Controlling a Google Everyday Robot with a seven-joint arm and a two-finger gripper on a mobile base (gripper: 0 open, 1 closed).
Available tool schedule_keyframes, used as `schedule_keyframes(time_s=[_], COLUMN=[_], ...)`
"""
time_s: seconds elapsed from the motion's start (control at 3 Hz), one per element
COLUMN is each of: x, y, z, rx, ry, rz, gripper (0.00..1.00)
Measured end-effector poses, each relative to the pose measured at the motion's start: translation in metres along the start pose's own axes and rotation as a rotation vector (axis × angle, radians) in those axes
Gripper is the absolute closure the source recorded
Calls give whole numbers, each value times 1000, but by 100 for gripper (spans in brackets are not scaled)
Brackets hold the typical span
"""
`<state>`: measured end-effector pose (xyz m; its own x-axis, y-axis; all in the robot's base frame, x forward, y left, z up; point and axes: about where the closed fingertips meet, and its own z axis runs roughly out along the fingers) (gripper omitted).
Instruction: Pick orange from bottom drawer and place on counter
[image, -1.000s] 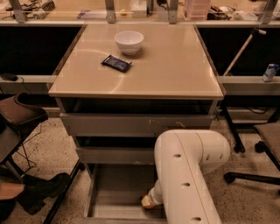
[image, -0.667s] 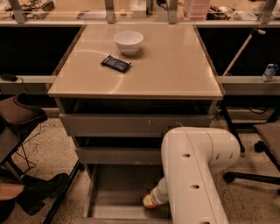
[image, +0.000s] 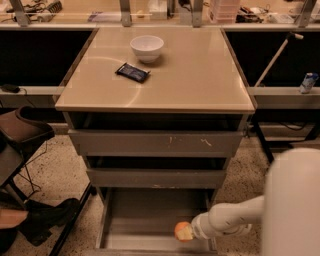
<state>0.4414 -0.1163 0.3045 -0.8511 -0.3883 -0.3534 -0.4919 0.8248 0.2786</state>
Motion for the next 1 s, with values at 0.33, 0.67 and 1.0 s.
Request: schedule_keyframes(time_s=[0.33,0.67,1.0], x=[-43,-53,-51], y=[-14,-45,-43], z=[-94,-168,-167], rx=[9,68,66], ry=[-100,-155,-151], rz=[29,65,64], gripper=[100,100,100])
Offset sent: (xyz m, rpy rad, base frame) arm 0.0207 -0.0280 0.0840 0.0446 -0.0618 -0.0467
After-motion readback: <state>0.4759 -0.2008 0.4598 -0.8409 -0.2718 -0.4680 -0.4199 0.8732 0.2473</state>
